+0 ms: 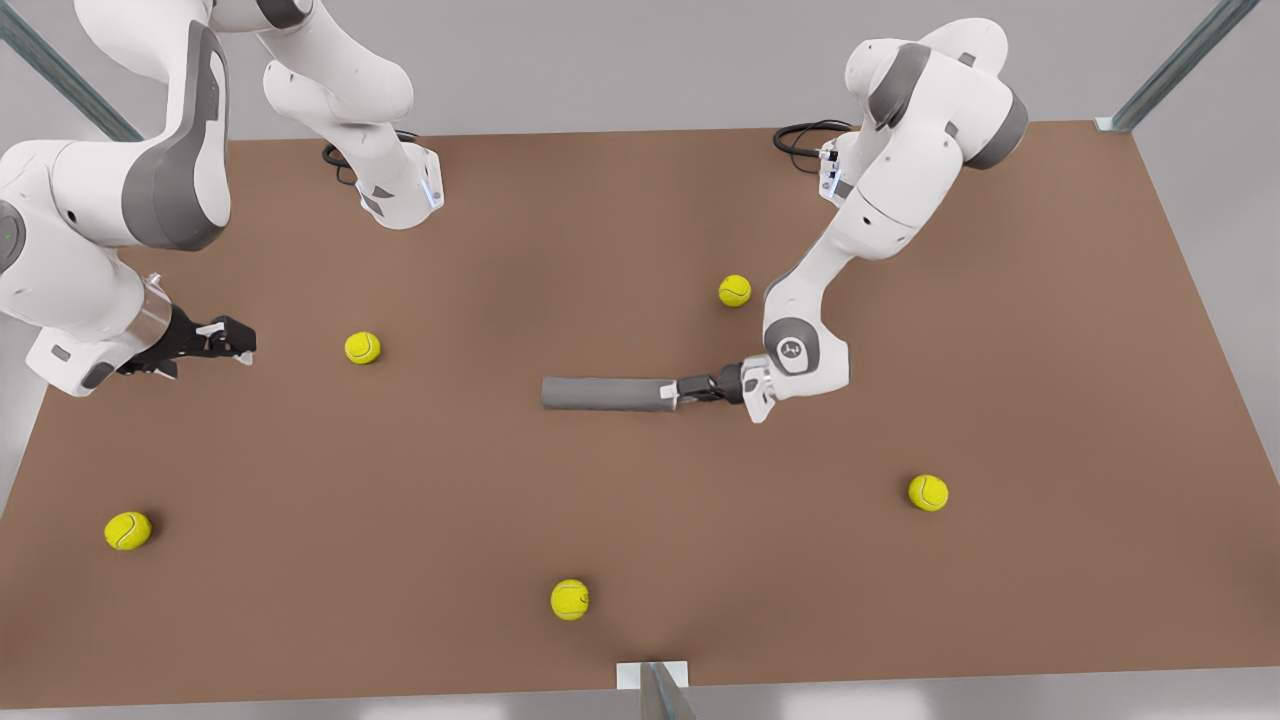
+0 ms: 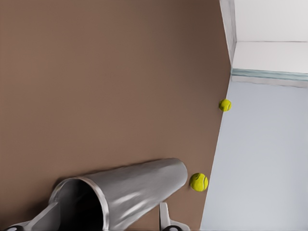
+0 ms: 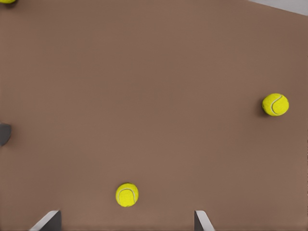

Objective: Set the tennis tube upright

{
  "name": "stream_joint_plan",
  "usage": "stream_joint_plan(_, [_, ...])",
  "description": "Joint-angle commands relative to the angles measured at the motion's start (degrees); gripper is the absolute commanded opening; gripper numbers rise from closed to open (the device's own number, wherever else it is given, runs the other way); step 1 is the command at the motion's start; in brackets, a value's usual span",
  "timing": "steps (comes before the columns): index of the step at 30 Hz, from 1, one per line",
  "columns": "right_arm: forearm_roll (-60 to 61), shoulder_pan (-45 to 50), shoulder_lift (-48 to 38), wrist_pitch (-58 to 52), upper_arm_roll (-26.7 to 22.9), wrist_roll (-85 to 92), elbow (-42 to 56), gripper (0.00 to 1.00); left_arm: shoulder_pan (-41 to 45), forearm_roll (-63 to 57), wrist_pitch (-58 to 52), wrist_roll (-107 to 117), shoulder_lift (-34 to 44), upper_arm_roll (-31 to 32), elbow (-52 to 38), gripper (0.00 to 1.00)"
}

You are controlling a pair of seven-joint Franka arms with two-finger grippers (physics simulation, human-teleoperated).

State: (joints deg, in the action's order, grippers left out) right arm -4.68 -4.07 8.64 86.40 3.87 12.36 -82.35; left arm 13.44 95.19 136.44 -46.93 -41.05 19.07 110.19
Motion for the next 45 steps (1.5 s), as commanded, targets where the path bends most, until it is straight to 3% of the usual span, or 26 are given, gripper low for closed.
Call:
stream_joint_plan(1, [-0.1, -0.1, 0.0, 0.0, 0.0, 0.0, 0.0, 1.00, 0.0, 0.5, 0.3, 0.0, 0.0, 0.1, 0.0, 0.97])
stream_joint_plan(26, [0.0, 0.4, 0.7, -0.1, 0.0, -0.1, 0.0, 1.00, -0.9, 10.5, -0.1, -2.7, 0.1, 4.4, -0.2, 0.97])
stream_joint_plan(33, [-0.2, 0.3, 0.7, -0.1, 0.0, -0.1, 0.0, 1.00, -6.5, 11.1, -0.1, -3.1, 0.2, 9.0, -0.2, 0.94])
stream_joint_plan(34, [-0.2, 0.1, 0.8, -0.1, 0.0, -0.1, 0.0, 1.00, -6.5, 11.1, 0.0, -3.1, 0.3, 9.0, -0.2, 0.91])
stream_joint_plan(37, [-0.6, -0.1, 0.7, 0.2, 0.0, 0.0, 0.1, 1.00, -6.5, 11.7, 0.0, -3.1, 0.3, 9.1, -0.2, 0.67])
stream_joint_plan(42, [-0.7, 0.5, 1.2, 1.1, 0.3, 0.0, 2.1, 1.00, -6.5, 12.7, 0.0, -3.9, 0.3, 9.9, -0.6, 0.63])
stream_joint_plan(44, [-0.8, -0.1, 1.2, 3.2, 0.0, -0.1, 2.1, 1.00, -6.9, 12.6, -0.1, -4.0, 0.3, 9.8, -0.5, 0.42])
stream_joint_plan(45, [-0.9, -0.1, 1.2, 4.7, -0.1, -0.1, 2.5, 1.00, -7.0, 12.5, 0.0, -4.2, 0.4, 9.8, -0.5, 0.37])
